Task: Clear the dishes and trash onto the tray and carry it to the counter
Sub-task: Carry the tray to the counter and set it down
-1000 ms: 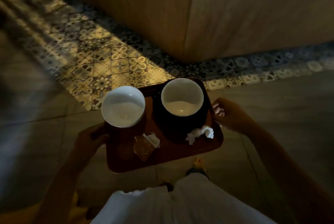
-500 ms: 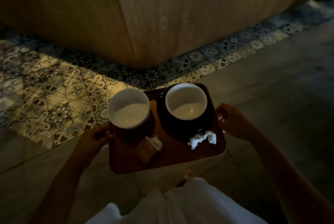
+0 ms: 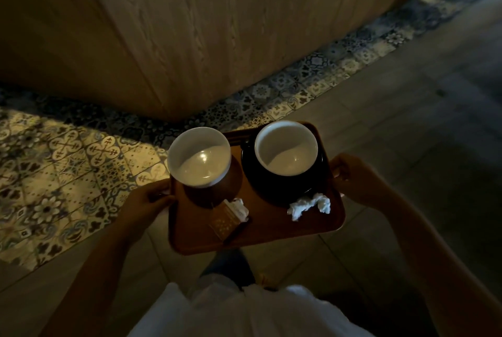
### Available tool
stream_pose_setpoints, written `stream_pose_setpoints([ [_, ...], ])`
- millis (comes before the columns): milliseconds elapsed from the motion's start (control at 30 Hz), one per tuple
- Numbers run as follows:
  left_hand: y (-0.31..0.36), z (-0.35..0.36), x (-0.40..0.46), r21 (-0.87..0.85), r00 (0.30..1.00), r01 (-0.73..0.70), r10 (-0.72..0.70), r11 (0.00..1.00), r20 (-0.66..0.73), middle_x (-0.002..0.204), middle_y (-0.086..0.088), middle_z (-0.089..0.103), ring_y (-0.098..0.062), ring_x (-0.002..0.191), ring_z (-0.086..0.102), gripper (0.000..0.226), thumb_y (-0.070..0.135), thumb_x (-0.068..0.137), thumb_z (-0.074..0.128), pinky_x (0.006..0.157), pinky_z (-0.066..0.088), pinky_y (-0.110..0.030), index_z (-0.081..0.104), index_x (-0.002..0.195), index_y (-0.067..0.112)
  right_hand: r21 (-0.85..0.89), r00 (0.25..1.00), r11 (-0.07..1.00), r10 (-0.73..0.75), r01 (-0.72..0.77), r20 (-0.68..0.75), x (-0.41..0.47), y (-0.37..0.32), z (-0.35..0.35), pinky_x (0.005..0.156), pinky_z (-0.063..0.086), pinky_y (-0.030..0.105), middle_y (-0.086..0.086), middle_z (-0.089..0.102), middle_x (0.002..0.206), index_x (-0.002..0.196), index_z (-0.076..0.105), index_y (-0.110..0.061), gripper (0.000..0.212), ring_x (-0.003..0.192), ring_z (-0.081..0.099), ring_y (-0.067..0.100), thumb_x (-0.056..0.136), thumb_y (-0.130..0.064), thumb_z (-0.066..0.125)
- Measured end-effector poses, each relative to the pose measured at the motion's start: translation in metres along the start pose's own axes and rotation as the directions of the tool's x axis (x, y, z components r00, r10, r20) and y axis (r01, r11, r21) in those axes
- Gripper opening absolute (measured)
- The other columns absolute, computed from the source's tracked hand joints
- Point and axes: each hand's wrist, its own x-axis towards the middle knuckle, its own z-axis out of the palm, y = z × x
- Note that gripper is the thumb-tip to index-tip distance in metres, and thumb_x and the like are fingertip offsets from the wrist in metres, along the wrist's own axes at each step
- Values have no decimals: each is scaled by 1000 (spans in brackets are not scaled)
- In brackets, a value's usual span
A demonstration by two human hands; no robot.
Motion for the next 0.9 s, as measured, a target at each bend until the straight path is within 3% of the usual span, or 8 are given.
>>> stream_pose_setpoints([
  [133, 23, 14, 47, 25, 998, -37, 36, 999, 57, 92, -8, 68, -15, 85, 65, 37, -9, 85, 52, 73, 52, -26, 59, 116, 9, 24, 999, 999, 33, -32, -42, 31, 8, -14, 52, 45, 20, -2, 62, 69, 72, 51, -29, 29, 61, 62, 12, 78, -5, 66],
  [200, 35, 18, 77, 11, 996, -29, 28, 1000, 83, 102, -14, 67, -24, 95, 64, 36, -9, 85, 51, 82, 50, -37, 59, 118, 3, 40, 994, 997, 74, -71, -85, 49, 8, -22, 52, 46, 20, 0, 62, 68, 75, 54, -25, 24, 60, 61, 12, 77, -3, 64],
  [267, 52, 21, 108, 8, 994, -41, 40, 999, 106, 102, -14, 67, -27, 95, 63, 33, -10, 84, 52, 83, 49, -39, 63, 110, 7, 38, 987, 994, 105, -101, -120, 67, 4, -30, 49, 47, 13, -1, 61, 65, 78, 56, -19, 19, 57, 59, 9, 77, -1, 63],
  [367, 83, 21, 151, -6, 985, -65, 66, 998, 157, 83, 2, 74, -16, 83, 68, 33, -8, 80, 57, 66, 53, -25, 68, 89, 21, 32, 978, 989, 144, -141, -151, 93, -9, -47, 46, 46, 7, -4, 60, 62, 81, 57, -15, 16, 56, 58, 7, 77, -1, 62],
  [500, 122, 20, 207, 56, 939, -130, 105, 990, 326, 83, 3, 76, -10, 80, 70, 27, -1, 82, 57, 62, 55, -20, 70, 96, 18, 67, 959, 976, 215, -206, -185, 130, -19, -63, 58, 49, 24, 3, 62, 68, 86, 58, -9, 12, 64, 61, 17, 79, 0, 61],
  [633, 151, 26, 258, 108, 937, -140, 97, 984, 335, 82, 0, 75, -16, 79, 70, 26, 3, 83, 58, 63, 54, -27, 69, 101, 17, 109, 939, 959, 278, -260, -205, 167, -22, -78, 62, 52, 31, 5, 62, 73, 88, 59, -10, 16, 68, 62, 20, 78, 2, 61],
  [800, 181, 48, 308, 96, 944, -119, 83, 988, 320, 87, 3, 76, -11, 78, 71, 30, 0, 82, 59, 56, 54, -18, 71, 92, 26, 103, 939, 961, 272, -255, -211, 216, -10, -104, 66, 55, 36, 16, 64, 78, 87, 58, -8, 12, 75, 66, 29, 79, 1, 61],
  [900, 198, 70, 337, 102, 954, -104, 70, 989, 291, 84, 8, 76, -8, 77, 71, 35, -1, 83, 58, 59, 52, -19, 71, 88, 31, 83, 943, 964, 264, -252, -202, 254, 3, -127, 66, 55, 38, 20, 65, 80, 87, 59, -6, 10, 74, 65, 30, 78, 1, 60],
])
